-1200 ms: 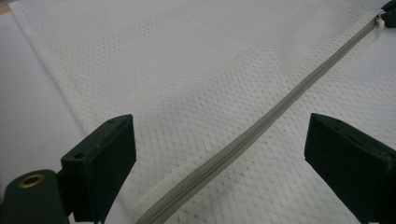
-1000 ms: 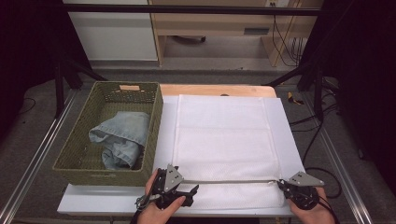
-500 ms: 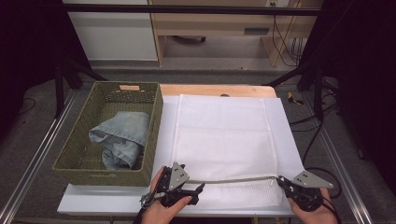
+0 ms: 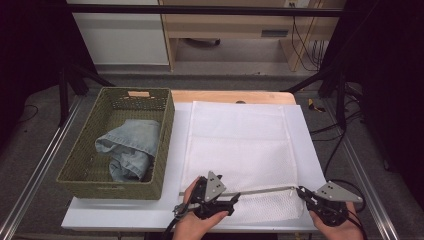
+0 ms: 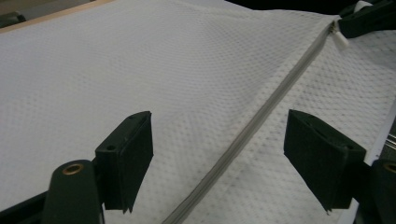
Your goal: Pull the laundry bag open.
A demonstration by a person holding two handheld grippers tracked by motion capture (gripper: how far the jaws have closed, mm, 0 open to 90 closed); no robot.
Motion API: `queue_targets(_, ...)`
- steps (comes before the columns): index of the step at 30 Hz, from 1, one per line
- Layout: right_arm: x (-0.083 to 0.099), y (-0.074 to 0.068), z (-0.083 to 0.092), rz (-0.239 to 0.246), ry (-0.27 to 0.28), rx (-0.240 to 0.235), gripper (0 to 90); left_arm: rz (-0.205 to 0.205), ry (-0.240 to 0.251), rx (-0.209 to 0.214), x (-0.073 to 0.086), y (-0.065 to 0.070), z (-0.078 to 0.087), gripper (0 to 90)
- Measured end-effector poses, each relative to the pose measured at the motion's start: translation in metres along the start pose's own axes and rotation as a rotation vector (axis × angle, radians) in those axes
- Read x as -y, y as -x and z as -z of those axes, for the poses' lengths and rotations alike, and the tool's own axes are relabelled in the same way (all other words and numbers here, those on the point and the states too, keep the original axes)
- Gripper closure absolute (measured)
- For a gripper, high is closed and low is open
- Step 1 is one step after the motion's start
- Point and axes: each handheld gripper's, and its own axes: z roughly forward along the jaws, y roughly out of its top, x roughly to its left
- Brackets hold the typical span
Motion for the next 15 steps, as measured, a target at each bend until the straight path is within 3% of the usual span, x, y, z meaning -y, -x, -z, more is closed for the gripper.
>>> queue_targets(4, 0.0, -0.001, 0.0, 0.001, 0.01, -0.001, 84.6, -0.035, 0.009, 0.037, -0.007, 0.018, -0.012, 32.5)
queue_targets(6, 0.0, -0.001, 0.001, 0.006, 0.021, 0.002, 84.6, -0.042, 0.023, 0.061, -0.01, 0.027, -0.019, 41.0)
queue_targets(10, -0.001, -0.003, 0.002, 0.003, 0.027, 0.001, 84.7, -0.061, 0.031, 0.102, -0.02, 0.047, -0.034, 46.7)
queue_targets(15, 0.0, -0.006, 0.002, 0.017, 0.023, 0.016, 84.6, -0.046, 0.041, 0.131, -0.027, 0.063, -0.05, 53.0)
